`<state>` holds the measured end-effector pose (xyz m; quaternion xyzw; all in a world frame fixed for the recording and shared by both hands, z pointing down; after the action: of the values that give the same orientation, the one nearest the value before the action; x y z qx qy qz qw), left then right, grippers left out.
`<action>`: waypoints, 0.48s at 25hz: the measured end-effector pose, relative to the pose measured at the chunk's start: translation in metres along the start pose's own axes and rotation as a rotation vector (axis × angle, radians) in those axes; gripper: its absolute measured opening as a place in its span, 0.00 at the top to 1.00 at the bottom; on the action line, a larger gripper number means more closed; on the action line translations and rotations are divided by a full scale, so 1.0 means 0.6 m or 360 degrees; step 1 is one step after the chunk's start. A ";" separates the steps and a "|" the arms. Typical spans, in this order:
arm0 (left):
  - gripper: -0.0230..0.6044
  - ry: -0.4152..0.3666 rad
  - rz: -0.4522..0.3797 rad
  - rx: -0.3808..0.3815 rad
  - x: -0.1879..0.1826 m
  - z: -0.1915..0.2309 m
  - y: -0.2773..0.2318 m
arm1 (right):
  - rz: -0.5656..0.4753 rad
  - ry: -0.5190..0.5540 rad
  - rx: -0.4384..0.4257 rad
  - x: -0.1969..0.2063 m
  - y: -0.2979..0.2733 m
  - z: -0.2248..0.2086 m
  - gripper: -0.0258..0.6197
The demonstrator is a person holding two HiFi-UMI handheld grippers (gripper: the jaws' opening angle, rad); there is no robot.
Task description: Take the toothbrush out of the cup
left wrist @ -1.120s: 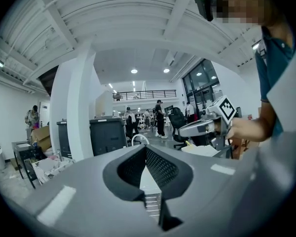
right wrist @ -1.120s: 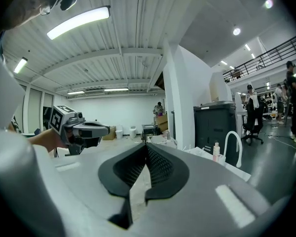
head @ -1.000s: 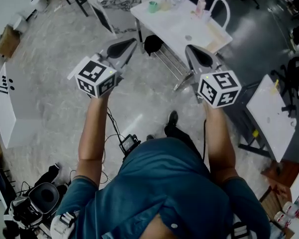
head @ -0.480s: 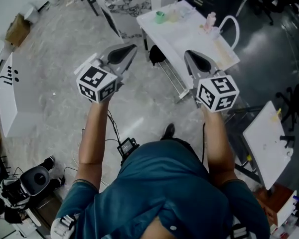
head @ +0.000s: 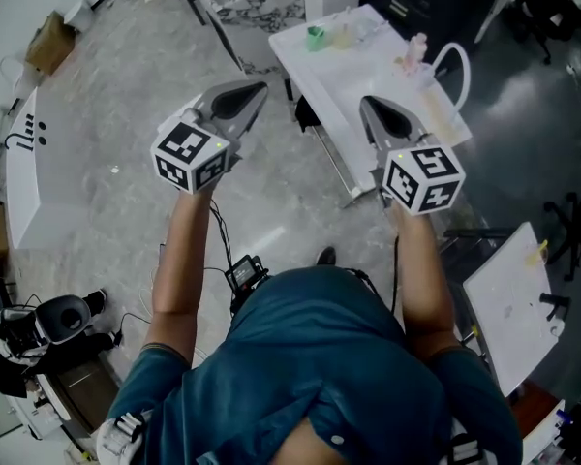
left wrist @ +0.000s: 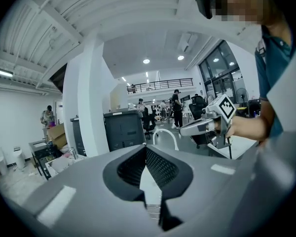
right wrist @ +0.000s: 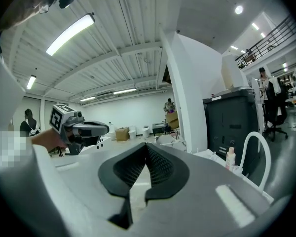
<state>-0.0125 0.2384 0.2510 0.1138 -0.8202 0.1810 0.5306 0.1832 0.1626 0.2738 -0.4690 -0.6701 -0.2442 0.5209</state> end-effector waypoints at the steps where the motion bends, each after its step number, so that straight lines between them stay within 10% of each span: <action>1: 0.96 -0.0003 0.0004 0.0002 -0.002 -0.002 -0.009 | -0.0002 -0.0007 -0.0002 -0.001 0.002 -0.009 0.95; 12: 0.96 -0.0035 -0.0003 0.0131 -0.015 -0.006 -0.110 | -0.0010 -0.0067 0.0071 -0.001 0.011 -0.072 0.95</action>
<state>0.0193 0.1802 0.2558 0.1385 -0.8177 0.2128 0.5166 0.2094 0.1298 0.2872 -0.4602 -0.6877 -0.2209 0.5163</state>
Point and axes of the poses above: the fingertips, and each gripper's own axes: y backward along the fingers, z to its left, x out of its underside, the point moved 4 cm from there along y, backward along the fingers, and after that the axes turned 13 degrees about -y, right-handed, at the moved point
